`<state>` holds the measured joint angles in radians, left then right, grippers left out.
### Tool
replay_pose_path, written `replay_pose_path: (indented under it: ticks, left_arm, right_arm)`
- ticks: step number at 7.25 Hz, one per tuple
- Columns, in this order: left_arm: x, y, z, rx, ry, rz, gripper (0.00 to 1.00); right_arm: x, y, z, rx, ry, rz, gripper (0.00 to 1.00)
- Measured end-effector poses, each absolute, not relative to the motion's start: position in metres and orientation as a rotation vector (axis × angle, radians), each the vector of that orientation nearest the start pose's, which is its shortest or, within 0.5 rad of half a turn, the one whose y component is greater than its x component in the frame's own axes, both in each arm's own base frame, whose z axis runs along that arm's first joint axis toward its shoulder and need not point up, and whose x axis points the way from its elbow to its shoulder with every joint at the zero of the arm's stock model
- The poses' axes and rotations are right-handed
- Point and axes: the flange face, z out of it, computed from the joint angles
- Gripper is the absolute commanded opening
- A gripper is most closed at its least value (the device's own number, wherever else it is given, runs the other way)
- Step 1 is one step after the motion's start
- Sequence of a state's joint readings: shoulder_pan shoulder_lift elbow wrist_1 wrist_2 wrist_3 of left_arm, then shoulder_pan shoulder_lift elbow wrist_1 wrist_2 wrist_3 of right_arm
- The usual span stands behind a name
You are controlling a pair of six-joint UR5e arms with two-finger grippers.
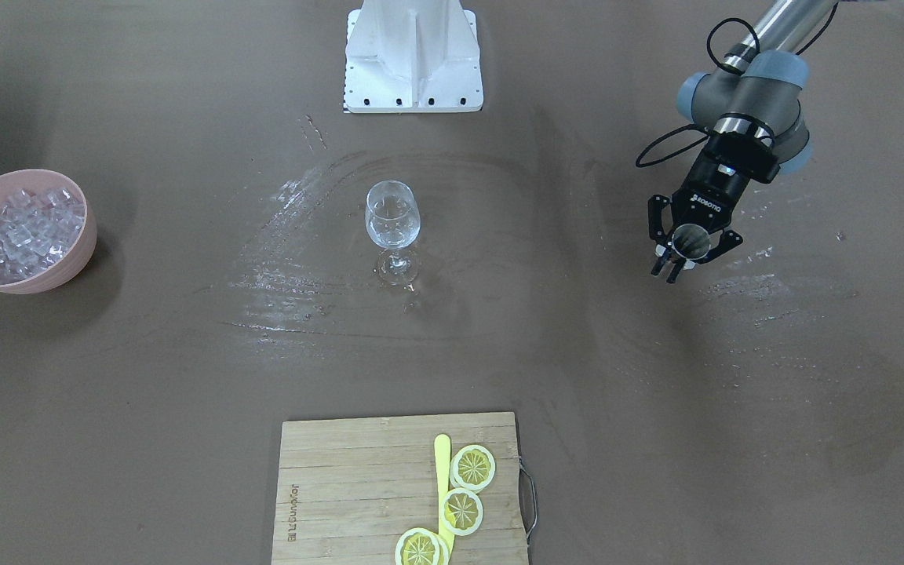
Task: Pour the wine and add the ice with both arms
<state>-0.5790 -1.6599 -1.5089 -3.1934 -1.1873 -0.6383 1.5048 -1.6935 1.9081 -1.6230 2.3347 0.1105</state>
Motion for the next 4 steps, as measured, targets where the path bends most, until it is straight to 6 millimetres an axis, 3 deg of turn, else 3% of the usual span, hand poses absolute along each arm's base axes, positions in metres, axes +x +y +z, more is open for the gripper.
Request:
replay_pose_path:
  ticks: [2,4]
  left_arm:
    - [0.341,-0.432,0.480,1.306,0.836,-0.096,0.00]
    - [0.361,-0.425,0.482,1.264,0.751,-0.066,0.00]
  right_arm:
    - [0.035,-0.444,0.555,0.088,-0.773,-0.020,1.00]
    - [0.035,-0.444,0.555,0.089,-0.773,-0.021,1.00]
